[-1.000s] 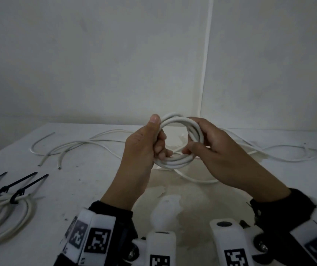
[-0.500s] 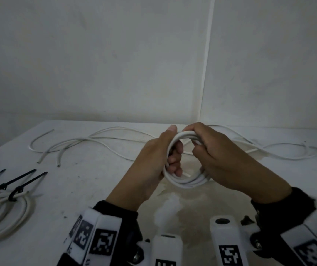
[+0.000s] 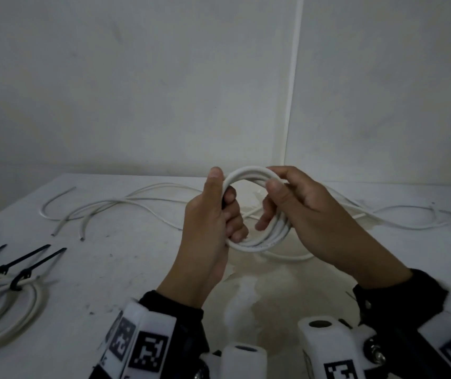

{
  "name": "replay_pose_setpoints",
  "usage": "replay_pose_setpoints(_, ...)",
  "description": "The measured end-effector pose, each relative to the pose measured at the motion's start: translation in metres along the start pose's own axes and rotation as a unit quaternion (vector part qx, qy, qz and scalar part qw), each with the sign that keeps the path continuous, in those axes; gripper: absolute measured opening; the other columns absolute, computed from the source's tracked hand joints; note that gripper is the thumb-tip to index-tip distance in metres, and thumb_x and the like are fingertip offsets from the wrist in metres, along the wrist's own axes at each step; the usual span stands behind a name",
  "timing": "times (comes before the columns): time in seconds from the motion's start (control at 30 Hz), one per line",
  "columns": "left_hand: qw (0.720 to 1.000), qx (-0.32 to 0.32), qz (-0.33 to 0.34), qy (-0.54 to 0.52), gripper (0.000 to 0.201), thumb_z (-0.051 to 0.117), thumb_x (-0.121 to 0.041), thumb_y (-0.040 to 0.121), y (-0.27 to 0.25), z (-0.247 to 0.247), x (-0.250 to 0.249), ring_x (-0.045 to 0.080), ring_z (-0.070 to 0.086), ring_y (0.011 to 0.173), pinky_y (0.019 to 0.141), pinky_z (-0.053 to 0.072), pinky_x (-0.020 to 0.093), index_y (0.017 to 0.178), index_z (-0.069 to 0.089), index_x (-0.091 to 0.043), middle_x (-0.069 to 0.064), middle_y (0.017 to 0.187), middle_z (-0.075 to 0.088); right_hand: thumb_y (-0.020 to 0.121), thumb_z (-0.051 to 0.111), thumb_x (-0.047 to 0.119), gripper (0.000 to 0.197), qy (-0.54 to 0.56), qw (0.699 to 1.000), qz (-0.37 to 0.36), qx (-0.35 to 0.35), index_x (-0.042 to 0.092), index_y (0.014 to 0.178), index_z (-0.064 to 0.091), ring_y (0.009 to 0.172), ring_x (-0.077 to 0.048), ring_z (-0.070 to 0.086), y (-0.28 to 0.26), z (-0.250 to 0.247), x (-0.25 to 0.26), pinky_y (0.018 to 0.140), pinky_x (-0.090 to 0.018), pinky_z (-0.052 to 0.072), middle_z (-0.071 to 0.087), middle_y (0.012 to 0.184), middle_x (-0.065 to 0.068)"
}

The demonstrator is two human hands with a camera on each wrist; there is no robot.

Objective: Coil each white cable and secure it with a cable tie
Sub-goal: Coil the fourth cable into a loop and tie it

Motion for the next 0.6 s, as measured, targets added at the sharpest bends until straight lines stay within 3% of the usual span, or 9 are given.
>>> replay_pose_setpoints(0.13,0.997,0.046,0.016,0.065,0.046,0.031,-0.037,0.098,0.0,0.0,0.002,0.008,0.037,0.037,0.042,0.042,0.019,0.067,0.051,-0.009,-0.005,0.043,0.038,0.087,0.04,0.04,0.014,-0.047,0.997,-0.022,-0.053,0.032,0.092,0.051,0.049,-0.002,0.055,0.0,-0.005,-0.002,0.048,-0.01,0.039,0.056,0.053,0.006)
replay_pose_setpoints(0.27,0.985,0.073,0.018,0.155,0.043,0.029,-0.026,0.1,-0.001,-0.002,0.002,0.01,0.051,0.042,0.054,0.051,0.027,0.077,0.061,-0.008,-0.003,0.049,0.052,0.093,0.039,0.033,0.013,-0.128,0.99,-0.036,-0.041,0.029,0.09,0.051,0.046,-0.001,0.052,-0.001,-0.011,-0.003,0.046,-0.012,0.039,0.052,0.054,0.005)
replay_pose_setpoints(0.4,0.98,0.088,0.015,0.18,0.035,0.046,-0.039,0.089,-0.004,0.004,0.001,0.009,0.043,0.039,0.048,0.047,0.023,0.075,0.055,-0.007,-0.005,0.047,0.044,0.093,0.039,0.033,0.022,-0.165,0.985,-0.043,-0.013,0.017,0.098,0.054,0.047,-0.001,0.052,0.0,-0.01,-0.004,0.047,-0.013,0.038,0.05,0.055,0.006)
replay_pose_setpoints(0.5,0.981,0.072,0.052,0.174,0.024,0.053,-0.021,0.09,-0.004,0.006,0.001,0.006,0.034,0.036,0.042,0.041,0.021,0.07,0.047,-0.009,-0.007,0.044,0.036,0.092,0.039,0.035,0.021,-0.147,0.988,-0.046,-0.011,0.02,0.096,0.054,0.048,-0.002,0.053,0.0,-0.007,-0.003,0.047,-0.012,0.038,0.052,0.054,0.008)
replay_pose_setpoints(0.6,0.987,0.054,0.057,0.139,0.022,0.051,-0.018,0.092,-0.004,0.005,0.002,0.005,0.031,0.037,0.04,0.037,0.019,0.072,0.048,-0.01,-0.008,0.044,0.033,0.08,0.037,0.051,0.03,-0.09,0.995,-0.035,-0.01,0.031,0.097,0.052,0.052,0.0,0.053,0.001,-0.006,-0.002,0.051,-0.011,0.039,0.056,0.059,0.013)
Point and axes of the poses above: each hand's wrist, its own y-axis towards the middle knuckle, its own z-axis out of the palm, x = y × z, the point moved 4 cm from there along y, towards the middle knuckle
